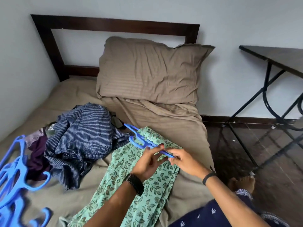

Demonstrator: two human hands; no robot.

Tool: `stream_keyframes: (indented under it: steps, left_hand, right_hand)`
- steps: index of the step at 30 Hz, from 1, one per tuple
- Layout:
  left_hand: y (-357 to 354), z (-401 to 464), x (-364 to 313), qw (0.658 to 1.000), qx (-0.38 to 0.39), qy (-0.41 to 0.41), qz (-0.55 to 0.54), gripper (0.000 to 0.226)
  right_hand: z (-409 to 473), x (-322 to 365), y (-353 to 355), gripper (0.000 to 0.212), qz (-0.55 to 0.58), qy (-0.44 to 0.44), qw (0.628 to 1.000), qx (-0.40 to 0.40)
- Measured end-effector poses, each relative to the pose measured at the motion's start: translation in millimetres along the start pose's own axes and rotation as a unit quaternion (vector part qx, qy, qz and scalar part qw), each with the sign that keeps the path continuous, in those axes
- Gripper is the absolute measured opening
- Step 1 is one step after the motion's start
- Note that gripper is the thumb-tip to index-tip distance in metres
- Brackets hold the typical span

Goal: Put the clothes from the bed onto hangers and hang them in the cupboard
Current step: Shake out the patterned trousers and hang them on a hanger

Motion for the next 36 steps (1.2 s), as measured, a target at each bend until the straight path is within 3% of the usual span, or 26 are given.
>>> stream_keyframes:
  steps: [2,4,7,9,12,14,16,17,19,24,28,36]
  left_hand:
    - [1.3,-3.3,1.3,0.996,-0.078,0.006,0.043,0.009]
    - [9.6,-5.0,6.2,0.982,-0.173,0.000,0.078,0.017]
    - [16.2,-10.5,11.4,0.969,-0.230,-0.002,0.087,0.026]
    - [15.8,-11.6,11.2,0.967,-0.236,0.000,0.097,0.024]
    - [13.7,-13.7,9.9,0.963,-0.246,-0.009,0.111,0.017]
    - [11.5,-17.0,6.7,0.962,-0.248,-0.016,0.116,0.013]
    - [10.9,-19.2,4.0,0.961,-0.249,-0.023,0.115,0.010]
    - [10.1,-21.3,2.3,0.962,-0.248,-0.025,0.112,0.010]
    - [10.8,-26.9,1.0,0.963,-0.246,-0.026,0.109,0.011]
    - [15.3,-40.8,8.9,0.963,-0.252,-0.027,0.094,0.016]
    - [6.7,-57.2,2.5,0.963,-0.243,-0.063,0.095,0.018]
    - [8.8,-114.1,-8.0,0.957,-0.249,-0.082,0.126,0.020]
  right_hand:
    - [0.1,2.0,-1.8,0.042,-0.052,-0.003,0.998,0.023]
    - [1.8,6.0,4.3,0.031,-0.092,-0.007,0.996,0.013]
    - [15.2,10.2,30.0,0.021,-0.091,-0.001,0.986,-0.137]
    - [30.6,10.6,40.7,0.021,-0.123,-0.027,0.978,-0.168]
    - [53.0,3.5,33.4,0.051,-0.118,-0.150,0.980,-0.057]
    - [62.7,-0.5,24.5,0.062,-0.071,-0.209,0.975,-0.033]
    - [67.0,-2.7,16.1,0.056,-0.043,-0.232,0.972,-0.007]
    - [68.2,-3.5,12.6,0.044,-0.046,-0.237,0.970,0.005]
    - [68.9,0.4,7.4,0.035,-0.044,-0.225,0.973,0.022]
    - [53.5,37.0,12.5,0.028,-0.077,-0.096,0.992,-0.040]
    - [43.2,61.8,22.5,0.018,-0.107,-0.056,0.993,-0.015]
    - [12.6,118.5,55.8,0.023,0.071,0.020,0.996,0.041]
Point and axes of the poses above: each hand's wrist, its own z-axis towards the middle knuckle, its own y-axis out of the back of the hand, x = y × z, the point moved 4 cm from there along z, towards the middle knuckle, and after that the axes turned 13 degrees about -y, right-handed, at the moved point
